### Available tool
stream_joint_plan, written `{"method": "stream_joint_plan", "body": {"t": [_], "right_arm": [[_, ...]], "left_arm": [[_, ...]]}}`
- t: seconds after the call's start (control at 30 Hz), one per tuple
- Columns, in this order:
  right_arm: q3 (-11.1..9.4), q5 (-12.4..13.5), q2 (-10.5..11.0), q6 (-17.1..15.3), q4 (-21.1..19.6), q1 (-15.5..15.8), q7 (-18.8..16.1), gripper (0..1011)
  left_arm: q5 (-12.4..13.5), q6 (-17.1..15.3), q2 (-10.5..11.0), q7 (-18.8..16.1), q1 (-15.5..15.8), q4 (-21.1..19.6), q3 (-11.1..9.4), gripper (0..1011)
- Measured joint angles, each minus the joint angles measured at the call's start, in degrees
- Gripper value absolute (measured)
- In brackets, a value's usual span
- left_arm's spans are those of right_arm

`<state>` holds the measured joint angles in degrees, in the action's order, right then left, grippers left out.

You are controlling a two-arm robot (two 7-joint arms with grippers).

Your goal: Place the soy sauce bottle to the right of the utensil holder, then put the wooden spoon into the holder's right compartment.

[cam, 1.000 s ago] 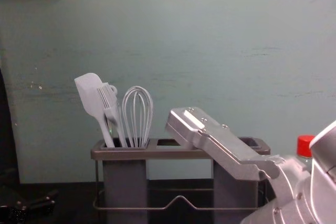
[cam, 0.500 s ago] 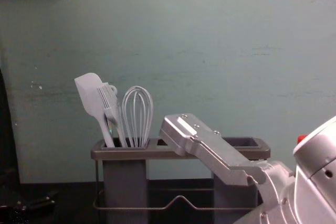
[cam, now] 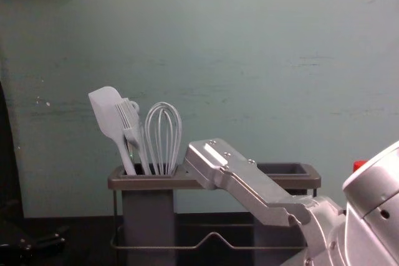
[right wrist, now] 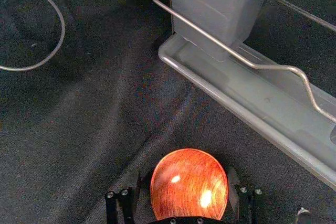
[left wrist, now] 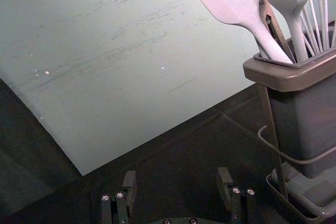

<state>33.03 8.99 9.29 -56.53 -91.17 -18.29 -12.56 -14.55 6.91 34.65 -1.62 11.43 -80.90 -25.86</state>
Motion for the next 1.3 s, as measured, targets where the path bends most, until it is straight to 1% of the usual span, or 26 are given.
{"method": "stream_joint_plan", "body": {"t": [0.6,0.67,0.77,0.83,0.87,1.3], "right_arm": [[-0.1,0.3,0.0,-0.1,-0.1,0.0,0.1,1002],[-0.1,0.3,0.0,-0.2,-0.1,0.0,0.1,979],[-0.1,0.3,0.0,-0.2,-0.1,0.0,0.2,914],[-0.1,0.3,0.0,-0.2,-0.1,0.0,0.3,853],[-0.1,0.3,0.0,-0.2,-0.1,0.0,0.3,842],[-0.1,0.4,0.0,-0.2,-0.1,0.0,0.3,836]], "left_arm": [[0.0,0.0,0.0,0.0,0.0,0.0,0.0,1005],[0.0,0.0,0.0,0.0,0.0,0.0,0.0,1005],[0.0,0.0,0.0,0.0,0.0,0.0,0.0,1005],[0.0,0.0,0.0,0.0,0.0,0.0,0.0,1005],[0.0,0.0,0.0,0.0,0.0,0.0,0.0,1005],[0.0,0.0,0.0,0.0,0.0,0.0,0.0,1005]]}}
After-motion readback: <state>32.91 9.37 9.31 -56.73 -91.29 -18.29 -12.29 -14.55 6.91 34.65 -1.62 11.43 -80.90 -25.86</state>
